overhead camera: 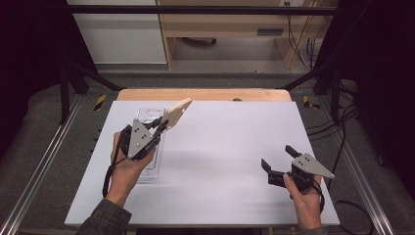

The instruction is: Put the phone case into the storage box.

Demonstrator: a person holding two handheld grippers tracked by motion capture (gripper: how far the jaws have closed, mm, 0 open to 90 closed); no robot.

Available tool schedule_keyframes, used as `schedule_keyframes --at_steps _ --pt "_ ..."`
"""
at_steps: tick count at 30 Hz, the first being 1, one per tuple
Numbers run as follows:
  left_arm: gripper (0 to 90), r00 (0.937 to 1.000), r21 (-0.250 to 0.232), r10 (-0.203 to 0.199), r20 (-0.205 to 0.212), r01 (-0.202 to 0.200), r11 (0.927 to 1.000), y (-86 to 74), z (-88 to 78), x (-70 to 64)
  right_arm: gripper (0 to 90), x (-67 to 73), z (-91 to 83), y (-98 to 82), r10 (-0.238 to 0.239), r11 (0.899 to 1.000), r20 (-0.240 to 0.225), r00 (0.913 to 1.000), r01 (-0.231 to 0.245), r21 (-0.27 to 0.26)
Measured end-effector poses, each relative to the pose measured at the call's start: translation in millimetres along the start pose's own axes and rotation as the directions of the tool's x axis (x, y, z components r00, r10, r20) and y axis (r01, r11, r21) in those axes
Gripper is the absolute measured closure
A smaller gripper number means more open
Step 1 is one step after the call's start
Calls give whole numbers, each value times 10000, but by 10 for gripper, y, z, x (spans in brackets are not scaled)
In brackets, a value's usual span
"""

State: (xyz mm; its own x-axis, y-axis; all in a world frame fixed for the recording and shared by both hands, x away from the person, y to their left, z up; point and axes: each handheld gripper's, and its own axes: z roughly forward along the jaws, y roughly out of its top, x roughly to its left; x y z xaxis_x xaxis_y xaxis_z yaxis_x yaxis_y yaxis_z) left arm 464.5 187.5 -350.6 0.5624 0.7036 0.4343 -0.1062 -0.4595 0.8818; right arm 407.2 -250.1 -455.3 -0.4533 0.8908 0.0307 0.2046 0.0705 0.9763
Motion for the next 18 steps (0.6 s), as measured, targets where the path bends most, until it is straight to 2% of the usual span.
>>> schedule_keyframes --at_steps 3,8,12,15,18 --pt "795 9999 -11 -116 -29 116 9999 2 16 35 36 20 -6 -69 57 9999 82 9999 -56 -159" --pt "796 9980 -114 -637 -6 637 9979 -11 32 136 36 17 -5 -224 310 9984 195 9993 -300 -475" --pt "796 9963 -140 -842 -149 840 9964 -28 46 233 36 32 -17 -264 -77 9983 257 9996 92 -568" --pt "795 9933 -211 -1141 -193 1137 9933 -55 57 318 34 41 -38 -283 -163 9969 253 9995 182 -770" --pt "796 9915 -171 -1257 -330 1252 9920 -83 57 402 34 55 -50 -290 -177 9964 306 9994 202 -828"
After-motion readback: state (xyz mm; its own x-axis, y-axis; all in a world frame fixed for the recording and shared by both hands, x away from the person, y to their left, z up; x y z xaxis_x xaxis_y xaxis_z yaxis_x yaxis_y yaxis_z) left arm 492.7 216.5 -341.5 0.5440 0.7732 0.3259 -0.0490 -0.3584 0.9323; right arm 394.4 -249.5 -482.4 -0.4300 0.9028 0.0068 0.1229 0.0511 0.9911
